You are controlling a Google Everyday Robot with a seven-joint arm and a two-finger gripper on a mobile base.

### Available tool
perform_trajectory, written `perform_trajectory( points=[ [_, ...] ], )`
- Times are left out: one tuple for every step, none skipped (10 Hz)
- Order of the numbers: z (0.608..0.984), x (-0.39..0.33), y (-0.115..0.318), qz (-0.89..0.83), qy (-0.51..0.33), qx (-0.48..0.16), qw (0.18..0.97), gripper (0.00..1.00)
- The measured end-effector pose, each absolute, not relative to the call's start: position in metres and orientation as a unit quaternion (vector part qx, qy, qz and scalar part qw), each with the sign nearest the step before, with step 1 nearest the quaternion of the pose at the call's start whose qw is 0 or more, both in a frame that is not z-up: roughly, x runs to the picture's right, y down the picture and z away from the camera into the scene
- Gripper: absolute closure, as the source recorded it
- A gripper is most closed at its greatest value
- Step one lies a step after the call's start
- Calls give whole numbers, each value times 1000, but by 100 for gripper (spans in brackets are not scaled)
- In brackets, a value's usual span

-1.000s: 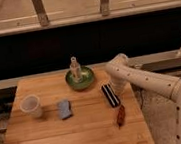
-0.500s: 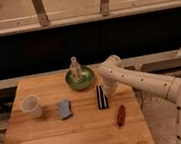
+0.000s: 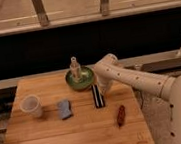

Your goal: Push the eraser across the table

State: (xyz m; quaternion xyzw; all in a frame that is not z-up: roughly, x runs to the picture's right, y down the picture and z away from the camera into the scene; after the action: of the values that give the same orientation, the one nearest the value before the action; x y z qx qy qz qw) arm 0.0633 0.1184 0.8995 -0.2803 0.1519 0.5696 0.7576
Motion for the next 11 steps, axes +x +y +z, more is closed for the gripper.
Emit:
perform_trajectory(
  points=[
    [900, 54, 118, 565, 142, -288, 760, 100],
    [900, 48, 118, 562, 135, -294, 761, 100],
    [899, 42, 117, 559, 129, -299, 762, 100],
    [898, 33, 116, 554, 120, -305, 765, 100],
    [897, 16, 111, 546, 105, -313, 770, 100],
    [895, 4, 107, 540, 94, -319, 773, 100],
    [890, -14, 101, 530, 75, -327, 779, 100],
    [884, -32, 94, 520, 56, -331, 785, 100],
    [878, -41, 88, 515, 45, -331, 790, 100],
    [875, -45, 83, 514, 42, -324, 794, 100],
    [872, -44, 74, 521, 49, -301, 797, 100]
  ],
)
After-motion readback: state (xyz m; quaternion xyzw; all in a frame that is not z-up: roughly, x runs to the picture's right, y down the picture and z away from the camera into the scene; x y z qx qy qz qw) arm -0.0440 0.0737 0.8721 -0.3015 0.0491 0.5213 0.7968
